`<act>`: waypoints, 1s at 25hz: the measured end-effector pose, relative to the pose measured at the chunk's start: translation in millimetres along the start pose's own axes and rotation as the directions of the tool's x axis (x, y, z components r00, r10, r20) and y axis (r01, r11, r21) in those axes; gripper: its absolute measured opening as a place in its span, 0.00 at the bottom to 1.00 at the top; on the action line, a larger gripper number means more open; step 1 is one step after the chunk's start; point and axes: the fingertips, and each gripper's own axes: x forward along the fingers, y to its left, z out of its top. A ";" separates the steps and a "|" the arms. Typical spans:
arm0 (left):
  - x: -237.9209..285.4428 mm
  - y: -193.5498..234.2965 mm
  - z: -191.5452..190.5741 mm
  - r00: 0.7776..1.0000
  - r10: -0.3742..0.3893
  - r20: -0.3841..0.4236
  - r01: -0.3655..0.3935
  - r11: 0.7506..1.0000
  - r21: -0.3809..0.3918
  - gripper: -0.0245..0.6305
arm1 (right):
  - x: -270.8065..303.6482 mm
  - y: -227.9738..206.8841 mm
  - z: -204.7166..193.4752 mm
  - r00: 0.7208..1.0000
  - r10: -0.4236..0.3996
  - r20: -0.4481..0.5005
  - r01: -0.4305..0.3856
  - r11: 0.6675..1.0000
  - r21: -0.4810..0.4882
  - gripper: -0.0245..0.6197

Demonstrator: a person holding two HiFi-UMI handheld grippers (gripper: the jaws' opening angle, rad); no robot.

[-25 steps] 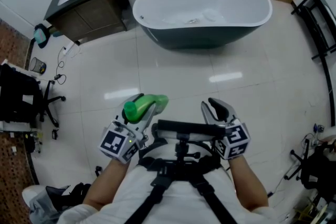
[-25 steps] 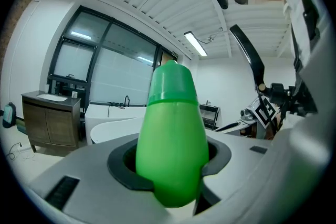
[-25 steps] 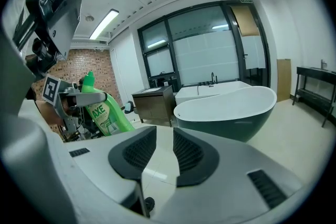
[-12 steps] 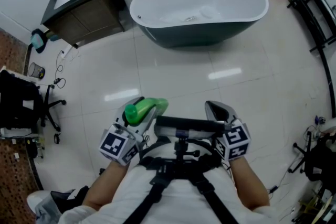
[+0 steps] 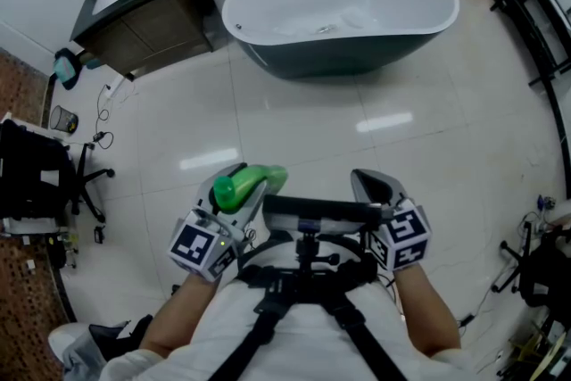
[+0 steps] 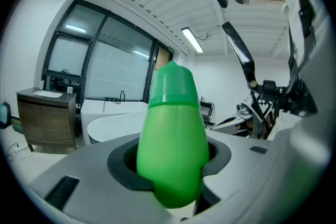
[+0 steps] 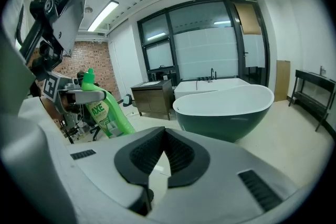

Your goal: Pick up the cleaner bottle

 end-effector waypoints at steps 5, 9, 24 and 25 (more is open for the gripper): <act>4.0 1.1 2.9 1.000 0.001 0.016 -0.002 1.000 0.005 0.31 | -1.0 -6.0 2.3 1.000 -0.003 -0.001 0.003 1.000 0.006 0.05; 6.1 3.9 4.0 1.000 0.004 0.023 -0.004 1.000 0.003 0.32 | 1.7 -9.5 2.5 1.000 -0.005 -0.006 0.005 1.000 0.012 0.05; 12.6 5.8 4.6 1.000 0.006 0.009 -0.006 1.000 -0.017 0.31 | 7.0 -19.9 3.4 1.000 -0.003 -0.016 0.003 1.000 0.018 0.05; 12.8 6.0 4.6 1.000 0.007 0.008 -0.007 1.000 -0.019 0.31 | 7.5 -20.0 3.7 1.000 -0.002 -0.017 0.002 1.000 0.018 0.05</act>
